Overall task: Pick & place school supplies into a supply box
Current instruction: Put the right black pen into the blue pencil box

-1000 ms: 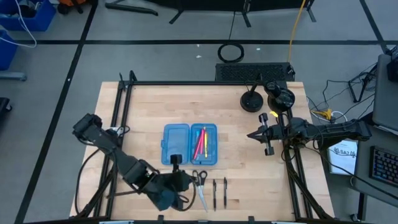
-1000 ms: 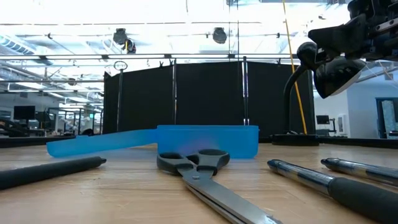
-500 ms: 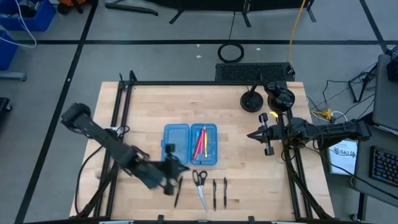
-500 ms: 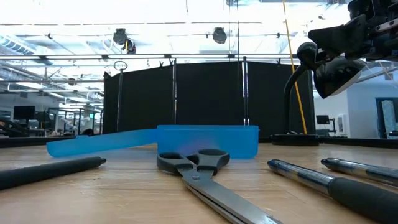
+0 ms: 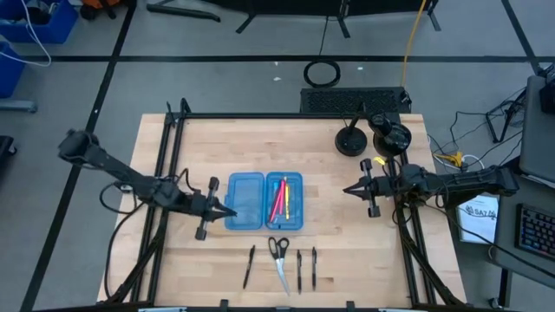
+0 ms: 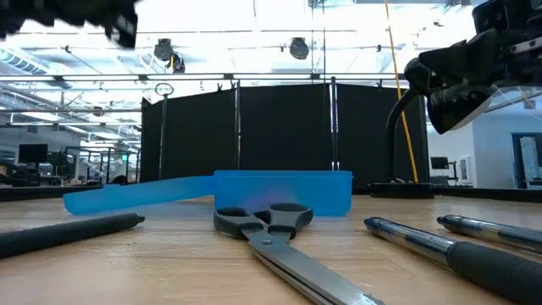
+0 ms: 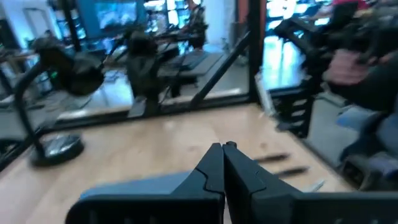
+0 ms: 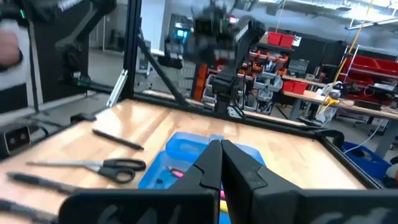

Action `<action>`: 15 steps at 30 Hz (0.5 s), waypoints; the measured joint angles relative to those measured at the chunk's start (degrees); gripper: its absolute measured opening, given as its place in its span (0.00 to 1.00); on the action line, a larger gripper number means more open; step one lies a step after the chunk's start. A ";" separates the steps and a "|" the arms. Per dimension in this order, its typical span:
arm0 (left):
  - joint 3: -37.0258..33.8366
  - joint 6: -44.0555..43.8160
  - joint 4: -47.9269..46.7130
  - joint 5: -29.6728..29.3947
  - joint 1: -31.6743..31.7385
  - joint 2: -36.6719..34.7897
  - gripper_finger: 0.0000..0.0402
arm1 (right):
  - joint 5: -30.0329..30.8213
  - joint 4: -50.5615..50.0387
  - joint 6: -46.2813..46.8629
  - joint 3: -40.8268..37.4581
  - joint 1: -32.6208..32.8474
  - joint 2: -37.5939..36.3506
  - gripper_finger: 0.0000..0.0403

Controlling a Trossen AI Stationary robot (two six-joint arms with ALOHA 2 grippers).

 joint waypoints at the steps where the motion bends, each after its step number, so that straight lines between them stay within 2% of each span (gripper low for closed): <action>1: -1.76 -0.35 0.96 0.02 0.71 -0.19 0.00 | 0.00 0.28 0.67 0.00 0.00 -0.02 0.00; 8: -9.48 -2.52 9.02 4.59 4.62 0.27 0.01 | 0.41 4.38 0.58 0.00 0.00 -0.02 0.00; 11: -10.82 -2.78 12.17 0.52 5.34 0.22 0.02 | 1.23 5.12 0.69 1.18 0.22 0.44 0.00; 15: -10.93 -3.86 12.19 -8.09 6.22 0.25 0.03 | 6.85 3.85 4.42 6.08 3.52 4.31 0.00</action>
